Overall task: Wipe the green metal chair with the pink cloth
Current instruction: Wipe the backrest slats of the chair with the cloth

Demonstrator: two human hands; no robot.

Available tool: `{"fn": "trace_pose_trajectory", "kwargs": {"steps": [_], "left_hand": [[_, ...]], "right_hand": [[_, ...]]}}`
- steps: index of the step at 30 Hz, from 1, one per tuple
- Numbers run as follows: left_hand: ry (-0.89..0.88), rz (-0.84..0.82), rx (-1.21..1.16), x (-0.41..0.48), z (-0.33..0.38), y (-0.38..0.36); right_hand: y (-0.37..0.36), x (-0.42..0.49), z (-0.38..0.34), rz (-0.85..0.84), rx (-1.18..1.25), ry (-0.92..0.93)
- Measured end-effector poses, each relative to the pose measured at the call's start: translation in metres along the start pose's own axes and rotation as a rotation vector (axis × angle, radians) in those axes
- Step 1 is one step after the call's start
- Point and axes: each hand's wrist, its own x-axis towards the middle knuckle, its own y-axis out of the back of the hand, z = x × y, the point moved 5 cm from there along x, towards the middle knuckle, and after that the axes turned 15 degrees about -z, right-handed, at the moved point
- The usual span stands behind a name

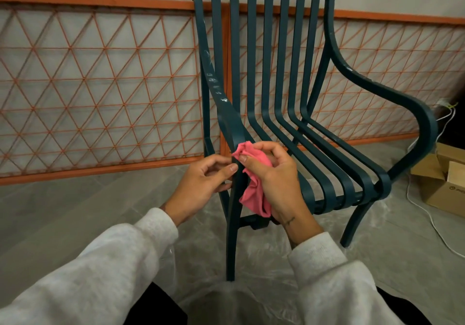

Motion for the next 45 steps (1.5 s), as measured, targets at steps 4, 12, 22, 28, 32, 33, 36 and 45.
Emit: {"fn": "trace_pose_trajectory", "kwargs": {"steps": [4, 12, 22, 28, 32, 33, 36, 45], "left_hand": [[-0.024, 0.038, 0.031, 0.003, 0.006, 0.004], [0.038, 0.135, 0.024, 0.023, 0.029, 0.015], [0.103, 0.117, -0.12, 0.046, 0.051, 0.018], [0.136, 0.065, -0.164, 0.053, 0.058, 0.02], [0.13, -0.02, -0.162, 0.055, 0.06, 0.024], [0.126, -0.031, -0.179, 0.056, 0.06, 0.024], [0.107, -0.019, -0.209, 0.058, 0.06, 0.023], [0.111, -0.019, -0.203, 0.057, 0.063, 0.021]], "right_hand": [[0.002, -0.005, 0.009, -0.042, 0.038, -0.062], [0.005, 0.03, -0.008, -0.184, 0.223, -0.292], [-0.01, 0.096, -0.044, -0.165, 0.134, -0.393], [-0.013, 0.108, -0.047, -0.123, 0.025, -0.365], [-0.007, 0.099, -0.043, -0.14, 0.001, -0.383], [-0.005, 0.099, -0.044, -0.167, 0.014, -0.402], [-0.005, 0.103, -0.05, -0.225, 0.013, -0.463], [-0.006, 0.104, -0.042, -0.192, 0.055, -0.442]]}}
